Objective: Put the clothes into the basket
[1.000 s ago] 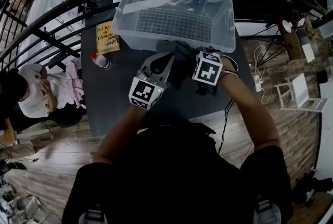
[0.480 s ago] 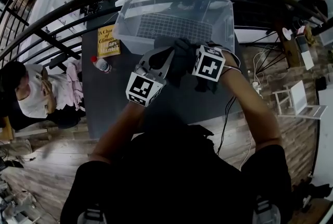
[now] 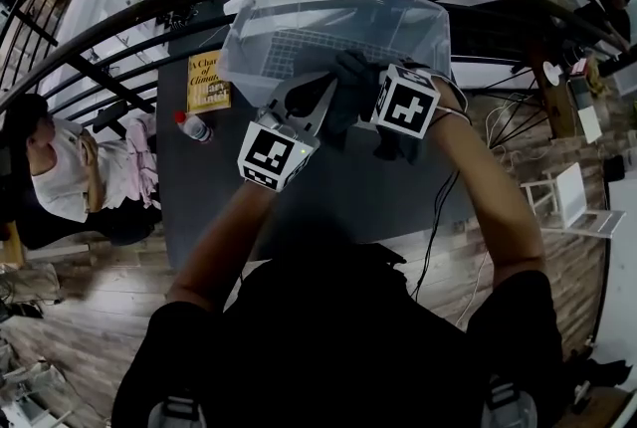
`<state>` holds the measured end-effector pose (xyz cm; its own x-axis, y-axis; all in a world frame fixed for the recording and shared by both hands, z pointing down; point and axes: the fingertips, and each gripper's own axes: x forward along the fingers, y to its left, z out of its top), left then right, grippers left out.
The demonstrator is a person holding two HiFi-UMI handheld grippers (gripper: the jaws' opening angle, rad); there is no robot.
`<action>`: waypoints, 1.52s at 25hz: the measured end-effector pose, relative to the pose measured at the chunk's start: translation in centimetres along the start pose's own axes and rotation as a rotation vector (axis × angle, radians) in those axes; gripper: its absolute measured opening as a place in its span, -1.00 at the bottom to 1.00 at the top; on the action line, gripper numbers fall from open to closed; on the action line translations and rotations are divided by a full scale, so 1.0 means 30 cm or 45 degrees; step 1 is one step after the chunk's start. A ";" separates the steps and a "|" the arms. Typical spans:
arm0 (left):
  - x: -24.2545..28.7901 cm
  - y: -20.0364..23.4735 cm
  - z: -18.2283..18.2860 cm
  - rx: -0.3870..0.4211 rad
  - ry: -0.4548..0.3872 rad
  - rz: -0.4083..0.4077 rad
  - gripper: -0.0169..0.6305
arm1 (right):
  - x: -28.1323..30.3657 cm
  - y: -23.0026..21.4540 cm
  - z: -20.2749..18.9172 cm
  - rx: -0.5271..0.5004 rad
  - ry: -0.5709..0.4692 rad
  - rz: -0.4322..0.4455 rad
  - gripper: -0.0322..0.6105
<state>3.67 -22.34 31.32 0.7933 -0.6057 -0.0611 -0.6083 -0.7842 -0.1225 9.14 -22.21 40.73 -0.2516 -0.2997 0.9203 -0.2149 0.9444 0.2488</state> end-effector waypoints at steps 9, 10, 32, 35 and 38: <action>0.105 0.083 0.026 0.028 -0.009 0.020 -0.94 | -0.009 -0.151 0.002 -0.021 -0.002 -0.051 0.20; 0.117 0.094 0.032 0.030 -0.010 0.022 -0.94 | -0.012 -0.168 0.002 -0.023 0.000 -0.057 0.20; 0.361 0.297 0.028 0.063 -0.028 0.101 -0.94 | 0.042 -0.529 -0.005 -0.025 -0.059 -0.138 0.20; 0.392 0.329 -0.004 0.045 -0.033 0.120 -0.94 | 0.075 -0.576 -0.028 -0.018 -0.056 -0.141 0.20; 0.424 0.355 -0.041 0.046 -0.035 0.124 -0.94 | 0.123 -0.614 -0.053 -0.010 -0.051 -0.133 0.20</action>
<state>7.25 -38.57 30.44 0.7311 -0.6746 -0.1018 -0.6817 -0.7161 -0.1503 13.67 -40.50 40.01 -0.2657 -0.4018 0.8763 -0.2348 0.9086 0.3455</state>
